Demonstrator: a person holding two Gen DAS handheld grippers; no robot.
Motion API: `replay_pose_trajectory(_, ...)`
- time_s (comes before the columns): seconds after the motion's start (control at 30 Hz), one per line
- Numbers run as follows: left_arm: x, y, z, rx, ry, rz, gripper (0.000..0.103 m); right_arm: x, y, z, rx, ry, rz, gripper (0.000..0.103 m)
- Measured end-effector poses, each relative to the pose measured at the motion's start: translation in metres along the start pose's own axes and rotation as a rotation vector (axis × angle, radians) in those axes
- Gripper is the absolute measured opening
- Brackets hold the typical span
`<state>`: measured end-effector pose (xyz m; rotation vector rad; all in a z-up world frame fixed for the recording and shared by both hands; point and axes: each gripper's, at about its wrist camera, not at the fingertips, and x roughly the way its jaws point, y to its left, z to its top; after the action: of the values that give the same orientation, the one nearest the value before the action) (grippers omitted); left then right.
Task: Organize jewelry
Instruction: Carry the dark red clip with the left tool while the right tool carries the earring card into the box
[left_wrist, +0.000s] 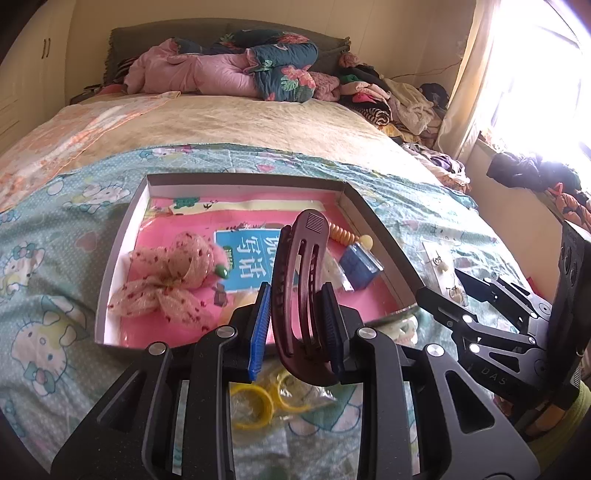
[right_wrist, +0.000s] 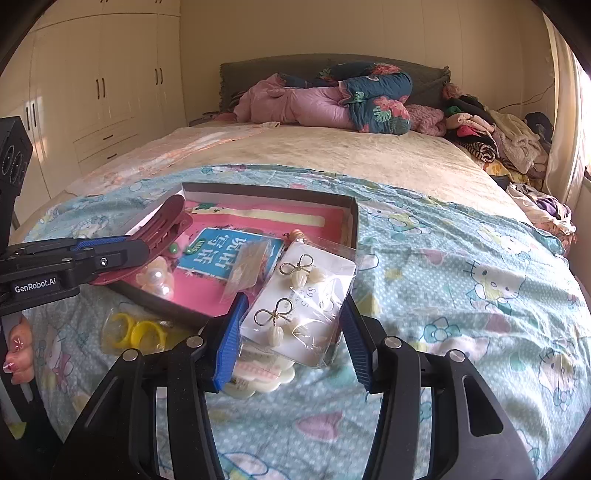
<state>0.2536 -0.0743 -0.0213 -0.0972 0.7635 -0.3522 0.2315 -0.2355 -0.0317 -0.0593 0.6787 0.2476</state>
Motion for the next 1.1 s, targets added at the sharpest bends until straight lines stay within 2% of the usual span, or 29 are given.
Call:
replay_pose_trajectory(0.6, 0.04, 0.009, 0.024, -0.008, 0.019, 0.015, 0.02, 0.054, -0.016, 0.038, -0.022, 0.035, -0.013, 0.049)
replay_pose_trajectory(1.1, 0.069, 0.016, 0.022, -0.013, 0.07, 0.023, 0.02, 0.103, -0.014, 0.064, -0.048, 0.101, 0.01, 0.049)
